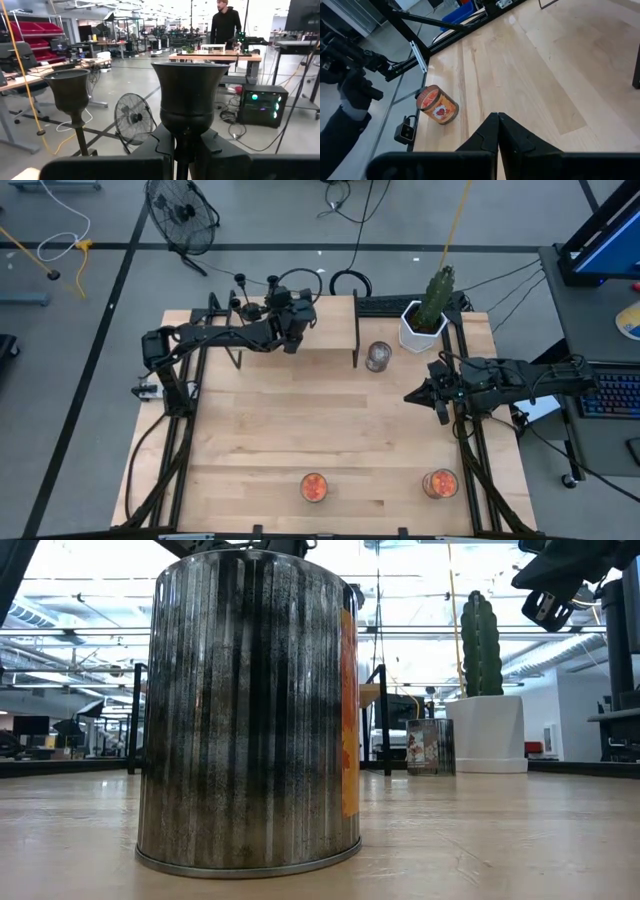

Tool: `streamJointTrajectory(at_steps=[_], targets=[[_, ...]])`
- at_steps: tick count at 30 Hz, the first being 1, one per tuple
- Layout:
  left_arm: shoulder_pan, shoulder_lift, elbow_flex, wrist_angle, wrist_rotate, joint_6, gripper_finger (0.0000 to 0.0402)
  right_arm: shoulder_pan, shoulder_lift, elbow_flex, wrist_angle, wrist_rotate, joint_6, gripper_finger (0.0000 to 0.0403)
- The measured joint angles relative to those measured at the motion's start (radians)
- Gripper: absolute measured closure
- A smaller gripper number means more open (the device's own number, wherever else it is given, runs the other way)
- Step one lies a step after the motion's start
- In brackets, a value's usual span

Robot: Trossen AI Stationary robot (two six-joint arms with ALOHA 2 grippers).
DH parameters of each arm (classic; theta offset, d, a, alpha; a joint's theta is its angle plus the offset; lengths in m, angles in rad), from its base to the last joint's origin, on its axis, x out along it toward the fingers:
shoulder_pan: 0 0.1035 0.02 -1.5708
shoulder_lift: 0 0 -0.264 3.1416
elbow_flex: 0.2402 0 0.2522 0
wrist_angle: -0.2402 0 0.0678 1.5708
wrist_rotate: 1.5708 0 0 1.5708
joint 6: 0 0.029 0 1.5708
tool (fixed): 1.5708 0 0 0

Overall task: Pick & Place candle stick holders
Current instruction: Put the black candle holder on the shelf

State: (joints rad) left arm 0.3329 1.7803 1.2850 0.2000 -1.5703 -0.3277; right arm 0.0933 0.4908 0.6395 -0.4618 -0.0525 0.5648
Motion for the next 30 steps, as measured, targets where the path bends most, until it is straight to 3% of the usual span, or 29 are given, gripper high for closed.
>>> streamJointTrajectory(at_steps=[15, 30], targets=[[0.016, 0.001, -0.033, -0.005, -0.001, -0.022, 0.0374, 0.0, 0.0, 0.0, 0.001, 0.0, 0.019, 0.0403], [0.016, 0.001, -0.033, -0.006, -0.001, 0.005, 0.032, 0.0, 0.0, 0.0, 0.001, -0.003, 0.019, 0.0403]])
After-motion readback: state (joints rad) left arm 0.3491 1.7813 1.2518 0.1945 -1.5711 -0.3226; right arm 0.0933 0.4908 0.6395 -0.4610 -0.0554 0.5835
